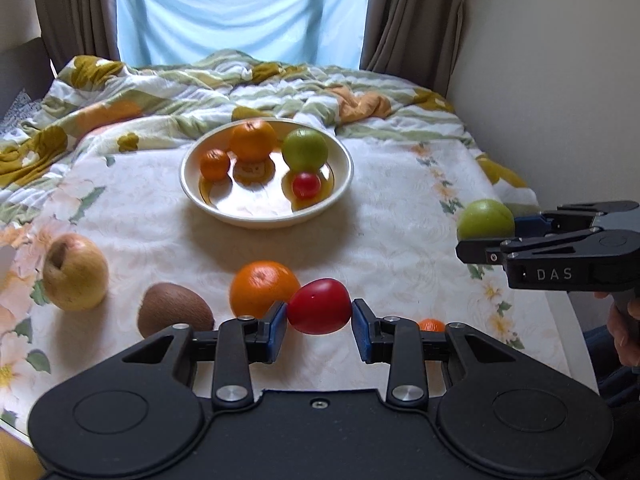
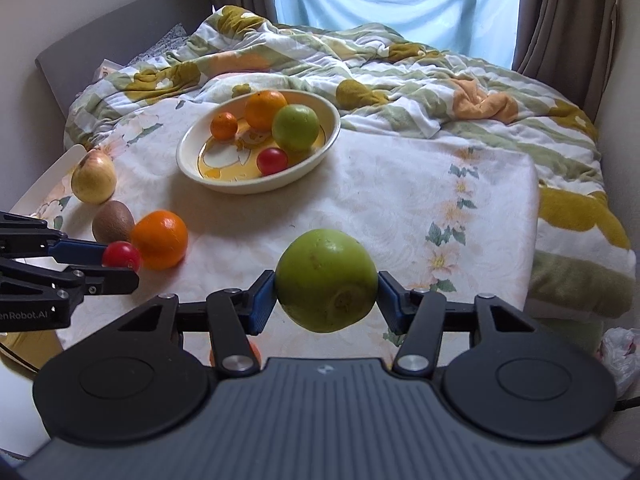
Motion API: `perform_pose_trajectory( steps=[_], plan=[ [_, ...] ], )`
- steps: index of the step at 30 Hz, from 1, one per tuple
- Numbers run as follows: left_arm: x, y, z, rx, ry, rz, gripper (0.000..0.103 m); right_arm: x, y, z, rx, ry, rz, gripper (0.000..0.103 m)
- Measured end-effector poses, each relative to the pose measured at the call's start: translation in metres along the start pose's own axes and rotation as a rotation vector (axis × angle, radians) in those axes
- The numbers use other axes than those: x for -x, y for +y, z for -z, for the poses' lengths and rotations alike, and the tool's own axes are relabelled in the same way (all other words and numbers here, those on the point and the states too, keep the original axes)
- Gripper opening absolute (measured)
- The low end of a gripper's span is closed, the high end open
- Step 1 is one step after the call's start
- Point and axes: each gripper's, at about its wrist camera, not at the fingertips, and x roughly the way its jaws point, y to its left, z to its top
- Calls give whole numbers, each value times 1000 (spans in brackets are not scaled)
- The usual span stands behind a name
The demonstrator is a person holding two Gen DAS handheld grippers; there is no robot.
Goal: Organize fruits
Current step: 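Carry the red tomato and green apple over the white bowl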
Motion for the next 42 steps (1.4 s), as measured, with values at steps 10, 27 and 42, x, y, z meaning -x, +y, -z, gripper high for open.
perform_pose_trajectory(
  steps=[10,27,42],
  plan=[
    [33,35,-27,5,-97,-15,39,27,21,-24,-13,-33,60,69],
    [12,100,-106,-63,-144,35,39,32,68,-90,-57,-81,118,69],
    [-111,135,-162,-117,-25,77,39,-53,74,-140,-142,-39,126,69]
  ],
)
